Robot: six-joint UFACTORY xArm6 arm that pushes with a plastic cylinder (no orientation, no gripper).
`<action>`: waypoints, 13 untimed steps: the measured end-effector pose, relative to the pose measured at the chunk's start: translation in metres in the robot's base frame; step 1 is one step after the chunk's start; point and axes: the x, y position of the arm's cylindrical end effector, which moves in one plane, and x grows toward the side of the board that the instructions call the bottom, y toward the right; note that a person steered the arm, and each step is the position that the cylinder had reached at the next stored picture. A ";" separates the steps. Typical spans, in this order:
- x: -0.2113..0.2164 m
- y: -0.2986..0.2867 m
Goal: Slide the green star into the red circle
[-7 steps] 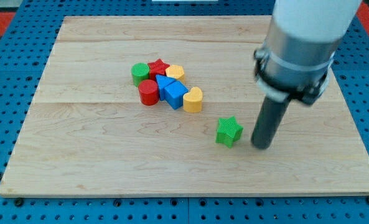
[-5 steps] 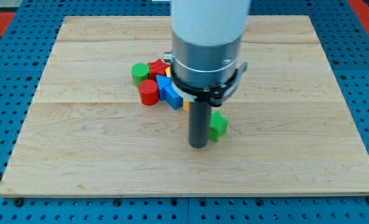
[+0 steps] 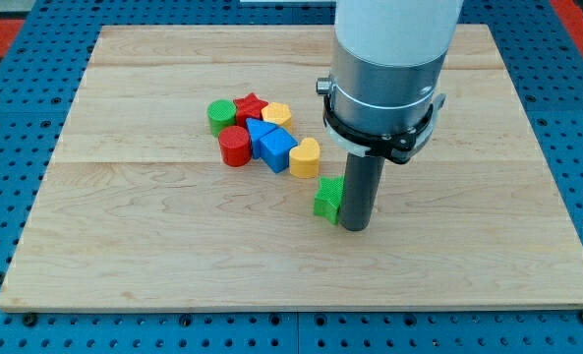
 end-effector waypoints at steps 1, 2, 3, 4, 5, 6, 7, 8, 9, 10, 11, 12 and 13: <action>0.011 0.049; 0.001 0.034; -0.008 -0.004; -0.020 -0.016; -0.028 -0.052; -0.037 -0.082; -0.048 -0.090; -0.050 -0.086; -0.030 -0.063; -0.055 -0.045; -0.085 -0.048; -0.080 -0.070; -0.058 -0.080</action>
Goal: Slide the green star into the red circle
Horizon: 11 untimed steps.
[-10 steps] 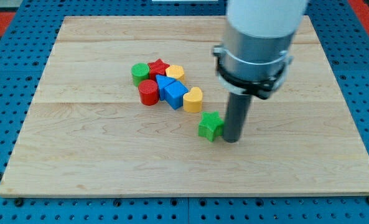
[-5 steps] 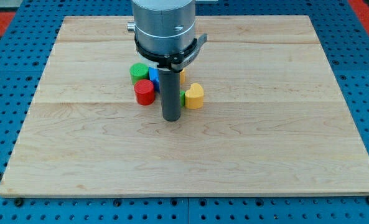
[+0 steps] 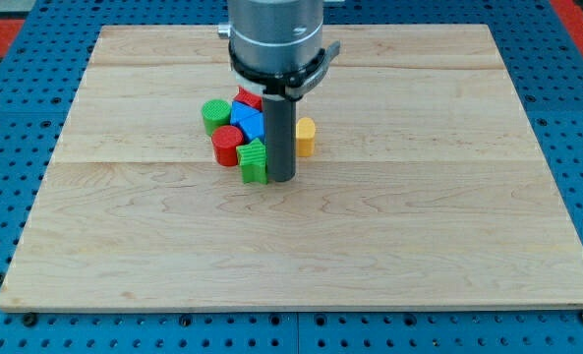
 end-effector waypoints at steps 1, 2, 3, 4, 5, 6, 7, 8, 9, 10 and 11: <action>-0.004 -0.004; -0.018 -0.013; -0.014 -0.016; 0.019 -0.014; 0.054 0.002; 0.036 -0.010; 0.005 -0.031; -0.023 -0.059; -0.038 -0.082; -0.016 -0.082; 0.023 -0.107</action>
